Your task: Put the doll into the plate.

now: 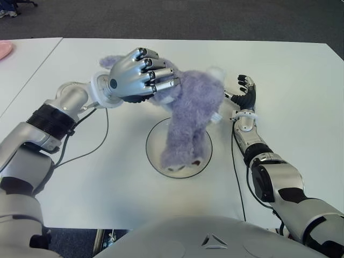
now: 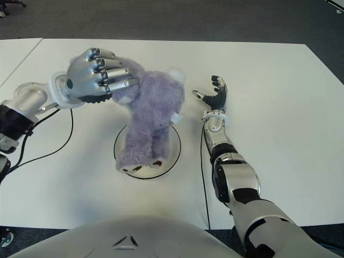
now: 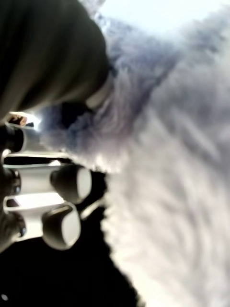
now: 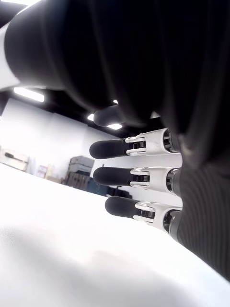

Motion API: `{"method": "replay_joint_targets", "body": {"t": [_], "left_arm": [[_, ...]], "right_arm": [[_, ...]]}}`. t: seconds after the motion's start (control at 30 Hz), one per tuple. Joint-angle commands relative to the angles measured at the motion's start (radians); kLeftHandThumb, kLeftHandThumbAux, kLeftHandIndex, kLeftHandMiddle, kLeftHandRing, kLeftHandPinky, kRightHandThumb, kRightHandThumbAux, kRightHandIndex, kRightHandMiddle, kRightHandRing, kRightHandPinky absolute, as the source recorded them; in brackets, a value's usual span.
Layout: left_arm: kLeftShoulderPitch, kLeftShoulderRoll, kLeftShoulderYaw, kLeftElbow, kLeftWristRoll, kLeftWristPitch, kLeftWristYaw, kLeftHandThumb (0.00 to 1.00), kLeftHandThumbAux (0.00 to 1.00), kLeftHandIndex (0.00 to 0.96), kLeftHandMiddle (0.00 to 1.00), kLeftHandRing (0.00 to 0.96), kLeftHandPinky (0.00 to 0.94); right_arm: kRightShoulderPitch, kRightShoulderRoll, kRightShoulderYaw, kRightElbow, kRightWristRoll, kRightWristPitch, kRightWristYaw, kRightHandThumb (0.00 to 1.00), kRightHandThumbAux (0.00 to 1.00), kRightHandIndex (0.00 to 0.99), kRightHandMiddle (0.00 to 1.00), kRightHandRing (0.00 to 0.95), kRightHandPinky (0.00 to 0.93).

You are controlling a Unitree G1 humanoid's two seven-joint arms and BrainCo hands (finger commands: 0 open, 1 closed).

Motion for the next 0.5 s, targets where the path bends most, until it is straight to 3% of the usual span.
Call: {"method": "replay_joint_targets", "body": {"t": [0.03, 0.33, 0.5], "left_arm": [[0.050, -0.011, 0.035, -0.035, 0.010, -0.018, 0.000, 0.728, 0.705, 0.441, 0.879, 0.872, 0.873], [0.058, -0.025, 0.021, -0.020, 0.007, -0.066, -0.033, 0.724, 0.707, 0.441, 0.873, 0.874, 0.872], [0.066, -0.041, 0.009, -0.028, 0.051, -0.047, 0.016, 0.725, 0.706, 0.441, 0.869, 0.873, 0.873]], "right_arm": [[0.262, 0.095, 0.019, 0.160, -0.020, 0.119, 0.013, 0.000, 0.884, 0.219, 0.242, 0.209, 0.212], [0.264, 0.097, 0.015, 0.159, -0.015, 0.116, 0.020, 0.000, 0.888, 0.220, 0.250, 0.216, 0.207], [0.265, 0.097, 0.011, 0.160, -0.011, 0.121, 0.023, 0.000, 0.894, 0.213, 0.243, 0.210, 0.205]]}}
